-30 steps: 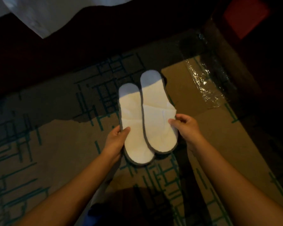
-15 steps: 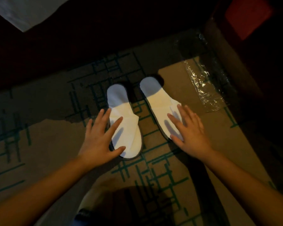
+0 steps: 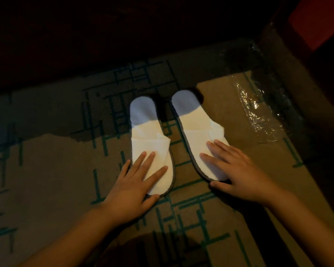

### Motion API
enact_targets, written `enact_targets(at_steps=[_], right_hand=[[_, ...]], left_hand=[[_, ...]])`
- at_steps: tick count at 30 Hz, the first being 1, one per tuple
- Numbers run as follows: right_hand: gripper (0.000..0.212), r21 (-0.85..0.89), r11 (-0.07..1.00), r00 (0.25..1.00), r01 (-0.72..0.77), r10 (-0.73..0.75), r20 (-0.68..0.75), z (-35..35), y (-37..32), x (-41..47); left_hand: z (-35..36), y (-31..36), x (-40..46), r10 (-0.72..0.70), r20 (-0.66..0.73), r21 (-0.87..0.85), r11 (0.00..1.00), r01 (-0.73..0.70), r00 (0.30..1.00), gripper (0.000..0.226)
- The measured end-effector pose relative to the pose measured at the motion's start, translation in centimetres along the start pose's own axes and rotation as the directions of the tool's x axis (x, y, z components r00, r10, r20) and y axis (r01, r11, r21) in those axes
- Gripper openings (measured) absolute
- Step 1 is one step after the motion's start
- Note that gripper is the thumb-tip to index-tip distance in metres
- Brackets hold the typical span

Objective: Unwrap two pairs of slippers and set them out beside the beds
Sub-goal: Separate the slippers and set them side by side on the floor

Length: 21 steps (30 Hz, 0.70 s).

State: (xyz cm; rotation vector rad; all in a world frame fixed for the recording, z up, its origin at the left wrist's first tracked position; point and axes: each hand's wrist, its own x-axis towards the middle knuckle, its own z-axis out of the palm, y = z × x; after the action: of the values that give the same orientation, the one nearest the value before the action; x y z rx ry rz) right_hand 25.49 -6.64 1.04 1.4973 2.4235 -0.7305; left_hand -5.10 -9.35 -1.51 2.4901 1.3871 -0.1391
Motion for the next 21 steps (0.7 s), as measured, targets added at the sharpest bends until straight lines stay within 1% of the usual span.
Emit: enact_targets(at_steps=[2,5,8,10,13,14,16,18,21], right_hand=[[0.076,0.007,1.0,1.0,0.012,-0.012,0.01,-0.6,0.7,-0.2],[0.075,0.0,1.0,0.997,-0.002,0.002,-0.075,-0.2,0.6,-0.1],[0.074,0.038,0.998,0.987,-0.058,0.064,-0.149,-0.1,-0.4,1.0],[0.072,0.063,0.995,0.982,-0.075,0.085,-0.168,-0.6,-0.9,2.2],[0.073,0.076,0.995,0.977,-0.072,0.085,-0.198,-1.4,-1.2,3.1],[0.075,0.065,0.995,0.977,-0.074,0.085,-0.197,-1.5,-1.2,3.0],[0.073,0.058,0.997,0.98,-0.059,0.069,-0.184,-1.5,-1.2,2.5],[0.068,0.056,0.997,0.989,-0.044,0.052,-0.138,-1.5,-1.3,2.2],[0.067,0.038,0.998,0.994,-0.055,0.059,-0.092,-1.8,-1.0,2.4]], left_hand=[[-0.1,0.5,0.6,-0.007,0.009,-0.018,1.0,0.007,1.0,0.068],[-0.2,1.0,1.3,-0.023,0.02,0.013,1.0,0.023,1.0,0.069],[-0.1,1.4,2.3,-0.021,0.0,0.027,0.999,0.021,1.0,0.068],[-0.5,1.4,3.2,-0.013,-0.019,-0.009,1.0,0.013,1.0,0.069],[-1.0,1.5,3.9,-0.071,-0.037,-0.118,0.991,0.067,0.997,0.072],[-1.0,1.8,3.7,-0.086,-0.055,-0.13,0.988,0.079,0.995,0.073],[-0.6,2.5,3.3,-0.099,-0.084,-0.099,0.991,0.091,0.992,0.072],[-0.1,2.9,3.3,-0.128,-0.057,-0.068,0.99,0.124,0.99,0.067],[0.0,3.0,4.3,-0.162,-0.032,-0.059,0.985,0.16,0.986,0.062]])
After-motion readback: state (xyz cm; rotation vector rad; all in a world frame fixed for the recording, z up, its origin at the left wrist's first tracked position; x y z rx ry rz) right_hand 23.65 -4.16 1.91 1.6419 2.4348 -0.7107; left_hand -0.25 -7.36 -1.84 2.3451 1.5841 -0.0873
